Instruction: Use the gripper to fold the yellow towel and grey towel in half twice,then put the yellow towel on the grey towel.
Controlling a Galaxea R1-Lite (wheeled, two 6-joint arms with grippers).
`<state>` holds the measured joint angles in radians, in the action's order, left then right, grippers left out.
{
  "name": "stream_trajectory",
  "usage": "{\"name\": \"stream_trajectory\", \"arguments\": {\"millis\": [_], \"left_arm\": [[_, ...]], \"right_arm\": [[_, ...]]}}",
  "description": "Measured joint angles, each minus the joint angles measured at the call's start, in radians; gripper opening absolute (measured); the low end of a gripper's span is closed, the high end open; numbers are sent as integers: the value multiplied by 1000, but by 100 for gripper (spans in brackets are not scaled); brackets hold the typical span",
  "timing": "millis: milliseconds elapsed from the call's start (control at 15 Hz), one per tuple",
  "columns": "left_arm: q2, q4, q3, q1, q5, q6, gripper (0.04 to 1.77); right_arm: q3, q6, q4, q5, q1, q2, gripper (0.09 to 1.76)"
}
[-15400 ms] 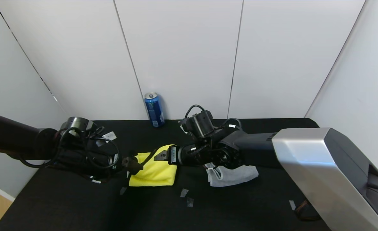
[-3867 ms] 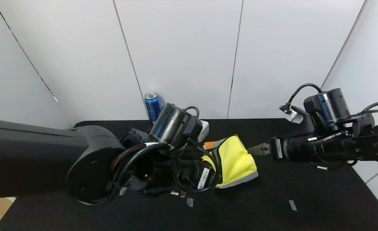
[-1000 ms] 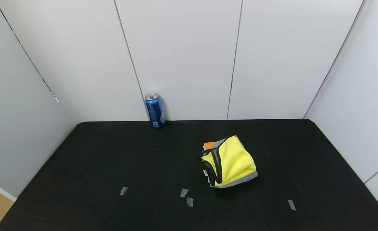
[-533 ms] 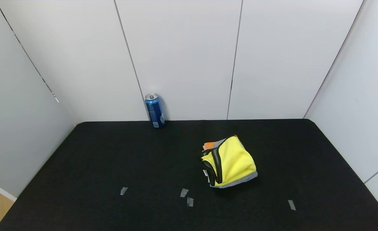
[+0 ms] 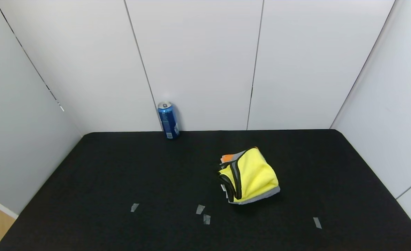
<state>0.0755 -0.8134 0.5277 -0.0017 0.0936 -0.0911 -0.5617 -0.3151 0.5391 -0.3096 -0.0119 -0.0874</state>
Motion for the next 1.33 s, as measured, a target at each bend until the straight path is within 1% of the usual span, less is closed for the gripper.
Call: {"name": "stream_trajectory", "arguments": {"millis": [133,200,333,467,600,800,933,1133,1200,1333], "left_arm": [[-39,61,-45,0,-1,7,172],[-51,82,-60,0,-2,13,172],[-67,95,-74,0,-6,17,172],[-74,174,-95,0,-7,39,172],[-75,280,-146,0,-14,60,172],[-75,426,-254,0,-19,65,172],[-76,526,-326,0,-18,65,172],[-76,673,-415,1,-22,64,172],[-76,699,-434,1,-23,64,172],[-76,709,-451,1,-24,61,172]], "right_arm": [[21,1,-1,38,2,36,171],[27,1,-2,72,2,51,171],[36,6,-20,121,3,73,171],[61,10,-81,184,3,83,171],[119,12,-185,225,3,86,171],[208,25,-292,250,3,87,171],[265,78,-331,253,3,87,171],[350,142,-435,259,3,87,171],[373,160,-456,272,3,87,171],[420,207,-490,283,3,88,171]]}}
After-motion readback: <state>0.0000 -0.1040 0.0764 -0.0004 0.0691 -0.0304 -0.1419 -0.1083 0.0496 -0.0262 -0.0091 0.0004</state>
